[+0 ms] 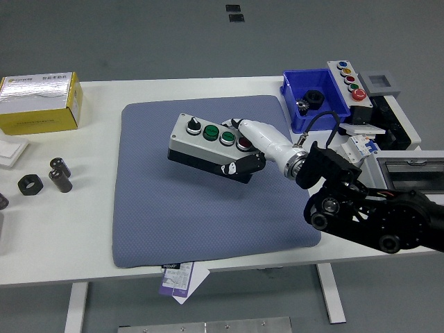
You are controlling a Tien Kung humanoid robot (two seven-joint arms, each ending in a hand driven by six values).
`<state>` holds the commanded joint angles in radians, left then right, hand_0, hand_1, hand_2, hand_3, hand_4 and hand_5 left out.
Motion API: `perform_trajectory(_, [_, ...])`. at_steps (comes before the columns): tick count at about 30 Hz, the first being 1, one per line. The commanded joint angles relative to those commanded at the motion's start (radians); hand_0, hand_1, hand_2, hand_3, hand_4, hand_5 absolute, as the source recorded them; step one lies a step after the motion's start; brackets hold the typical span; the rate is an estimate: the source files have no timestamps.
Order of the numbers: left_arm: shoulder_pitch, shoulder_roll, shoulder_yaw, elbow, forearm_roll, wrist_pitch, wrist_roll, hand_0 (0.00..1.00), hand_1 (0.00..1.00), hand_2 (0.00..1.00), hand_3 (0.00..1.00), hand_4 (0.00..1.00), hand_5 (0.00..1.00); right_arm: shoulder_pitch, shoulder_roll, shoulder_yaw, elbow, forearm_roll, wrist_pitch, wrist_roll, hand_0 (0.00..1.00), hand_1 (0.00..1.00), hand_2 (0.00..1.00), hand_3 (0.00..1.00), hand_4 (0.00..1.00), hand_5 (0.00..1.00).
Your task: Pick up the button,place it on the desk,press the button,press the button
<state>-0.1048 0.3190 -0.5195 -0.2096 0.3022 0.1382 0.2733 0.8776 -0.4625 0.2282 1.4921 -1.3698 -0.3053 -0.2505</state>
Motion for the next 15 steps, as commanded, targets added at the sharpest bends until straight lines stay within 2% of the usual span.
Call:
perform_trajectory(2, [0.000, 0.000, -0.003, 0.000, 0.002, 0.000, 0.001, 0.727, 0.704, 0.627, 0.622, 0.723, 0.223, 0.002, -0.041, -0.025, 0.053, -0.006, 0.025, 0.047, 0.507, 0.500, 0.416, 0.405, 0.371, 0.002])
perform_trajectory(5, [0.001, -0.001, -0.005, 0.000, 0.003, 0.001, 0.002, 0.727, 0.704, 0.626, 0.622, 0.722, 0.223, -0.005, -0.063, -0.054, 0.096, -0.026, 0.027, 0.086, 0.561, 0.523, 0.447, 0.423, 0.415, 0.002])
perform_trajectory(9, [0.001, -0.003, -0.008, 0.000, 0.007, 0.000, 0.004, 0.727, 0.704, 0.626, 0.622, 0.722, 0.223, -0.029, -0.064, -0.092, 0.076, -0.074, 0.005, 0.109, 0.561, 0.523, 0.447, 0.423, 0.415, 0.002])
perform_trajectory(10, [0.001, -0.004, -0.009, 0.000, 0.009, 0.000, 0.005, 0.727, 0.704, 0.626, 0.622, 0.722, 0.223, -0.033, -0.062, -0.101, 0.067, -0.076, 0.002, 0.113, 0.658, 0.617, 0.581, 0.496, 0.423, 0.002])
perform_trajectory(15, [-0.002, -0.004, -0.013, 0.000, 0.014, 0.000, 0.006, 0.727, 0.704, 0.626, 0.622, 0.722, 0.223, -0.042, -0.048, -0.134, 0.029, -0.084, -0.018, 0.130, 0.658, 0.617, 0.581, 0.496, 0.423, 0.002])
